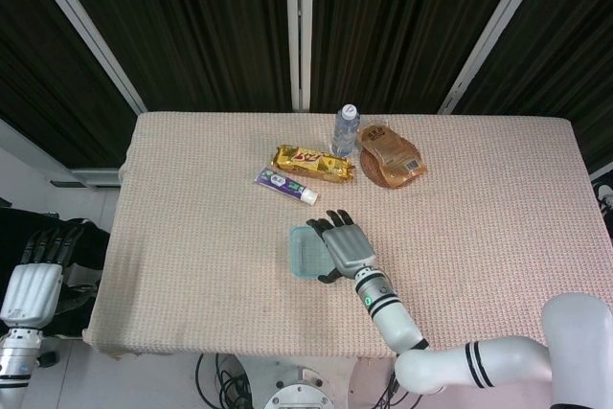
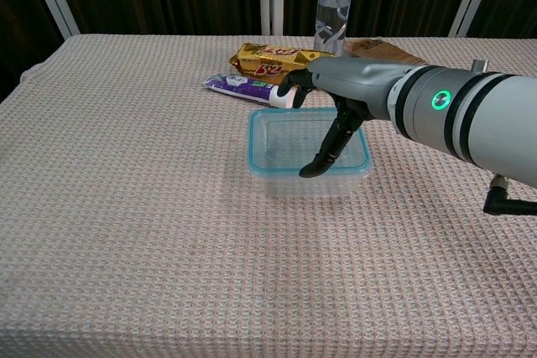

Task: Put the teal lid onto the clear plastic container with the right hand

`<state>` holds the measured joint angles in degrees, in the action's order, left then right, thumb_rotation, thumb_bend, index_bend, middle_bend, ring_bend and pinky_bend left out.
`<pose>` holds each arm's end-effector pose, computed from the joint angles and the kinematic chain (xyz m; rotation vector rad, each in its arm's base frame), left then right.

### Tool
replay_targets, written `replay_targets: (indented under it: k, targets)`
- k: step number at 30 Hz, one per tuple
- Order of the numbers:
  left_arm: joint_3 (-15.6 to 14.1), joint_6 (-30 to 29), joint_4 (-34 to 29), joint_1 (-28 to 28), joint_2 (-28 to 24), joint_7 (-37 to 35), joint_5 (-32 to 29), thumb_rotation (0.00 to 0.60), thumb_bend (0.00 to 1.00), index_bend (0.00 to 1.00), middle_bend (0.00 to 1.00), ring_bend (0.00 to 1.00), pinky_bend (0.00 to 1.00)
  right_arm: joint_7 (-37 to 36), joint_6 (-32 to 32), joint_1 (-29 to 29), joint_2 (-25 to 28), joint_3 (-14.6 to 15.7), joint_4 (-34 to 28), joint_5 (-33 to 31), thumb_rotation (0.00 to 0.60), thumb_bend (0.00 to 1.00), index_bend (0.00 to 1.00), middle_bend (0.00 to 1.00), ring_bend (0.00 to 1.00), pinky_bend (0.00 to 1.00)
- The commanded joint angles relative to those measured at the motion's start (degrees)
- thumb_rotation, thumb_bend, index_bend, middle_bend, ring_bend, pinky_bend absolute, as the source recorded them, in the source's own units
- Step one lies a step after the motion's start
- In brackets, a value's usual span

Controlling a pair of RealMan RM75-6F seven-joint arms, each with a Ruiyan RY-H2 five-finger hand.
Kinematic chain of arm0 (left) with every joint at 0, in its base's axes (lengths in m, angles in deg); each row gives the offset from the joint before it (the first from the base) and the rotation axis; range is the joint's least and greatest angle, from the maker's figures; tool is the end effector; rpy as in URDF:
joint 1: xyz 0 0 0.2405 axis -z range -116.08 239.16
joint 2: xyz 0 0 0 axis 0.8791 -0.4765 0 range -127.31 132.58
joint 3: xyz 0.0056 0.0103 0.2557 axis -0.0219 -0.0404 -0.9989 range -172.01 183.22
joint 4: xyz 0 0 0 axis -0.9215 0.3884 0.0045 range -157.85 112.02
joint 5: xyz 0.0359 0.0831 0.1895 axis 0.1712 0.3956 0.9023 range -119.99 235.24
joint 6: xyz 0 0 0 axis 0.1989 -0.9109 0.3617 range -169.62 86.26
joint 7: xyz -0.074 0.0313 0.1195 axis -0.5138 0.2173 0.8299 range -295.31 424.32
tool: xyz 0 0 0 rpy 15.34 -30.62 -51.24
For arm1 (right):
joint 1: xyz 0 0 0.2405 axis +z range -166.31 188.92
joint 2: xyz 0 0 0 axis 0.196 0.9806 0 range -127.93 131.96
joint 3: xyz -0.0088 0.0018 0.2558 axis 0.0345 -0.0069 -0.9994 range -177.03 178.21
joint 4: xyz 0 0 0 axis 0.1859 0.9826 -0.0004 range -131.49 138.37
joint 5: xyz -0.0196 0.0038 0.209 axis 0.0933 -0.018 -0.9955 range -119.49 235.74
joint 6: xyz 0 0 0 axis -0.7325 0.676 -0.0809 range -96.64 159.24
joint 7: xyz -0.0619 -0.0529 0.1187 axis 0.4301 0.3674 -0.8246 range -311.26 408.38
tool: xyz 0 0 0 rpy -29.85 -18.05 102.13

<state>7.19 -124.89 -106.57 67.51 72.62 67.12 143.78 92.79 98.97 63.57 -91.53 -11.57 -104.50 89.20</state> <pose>-0.3312 0.1843 0.1326 -1.4512 -0.8568 -0.8157 -0.0618 -0.2884 -0.0425 1.8911 -1.1944 0.7809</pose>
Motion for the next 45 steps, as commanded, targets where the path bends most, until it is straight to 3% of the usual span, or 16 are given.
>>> replay_targets:
  k: [1, 29, 31, 35, 39, 45]
  targets:
    - [0.0, -0.1, 0.1, 0.0, 0.1, -0.1, 0.0, 0.6, 0.0, 0.08, 0.08, 0.01, 0.0, 0.0, 0.1, 0.2, -0.2, 0.0, 0.3, -0.1, 0.6, 0.24, 0.15, 0.38, 0.05, 0.0]
    - [-0.4, 0.4, 0.7, 0.1, 0.6, -0.1, -0.3, 0.6, 0.0, 0.08, 0.08, 0.01, 0.0, -4.5, -1.9, -0.8, -0.4, 1.8, 3.5, 1.4, 0.6, 0.24, 0.13, 0.36, 0.04, 0.0]
    - [-0.4, 0.4, 0.7, 0.1, 0.6, -0.2, -0.3, 0.6, 0.0, 0.08, 0.08, 0.01, 0.0, -4.3, -2.0, -0.7, -0.2, 2.0, 3.5, 1.3, 0.6, 0.22, 0.09, 0.34, 0.03, 0.0]
    - [-0.4, 0.4, 0.7, 0.2, 0.6, -0.2, -0.2, 0.6, 0.0, 0.08, 0.08, 0.01, 0.0, -4.6, -3.0, -0.7, 0.6, 2.2, 3.0, 0.9, 0.6, 0.02, 0.0, 0.19, 0.0, 0.0]
    - [-0.3, 0.4, 0.6, 0.3, 0.7, -0.1, -0.1, 0.6, 0.0, 0.08, 0.08, 0.01, 0.0, -5.1, -3.3, -0.8, 1.1, 2.4, 2.7, 1.5, 0.6, 0.0, 0.0, 0.1, 0.0, 0.0]
    - [-0.3, 0.4, 0.5, 0.3, 0.7, -0.1, -0.3, 0.6, 0.0, 0.08, 0.08, 0.01, 0.0, -5.6, -3.9, -0.8, 1.5, 2.7, 2.3, 2.4, 0.6, 0.0, 0.0, 0.05, 0.0, 0.0]
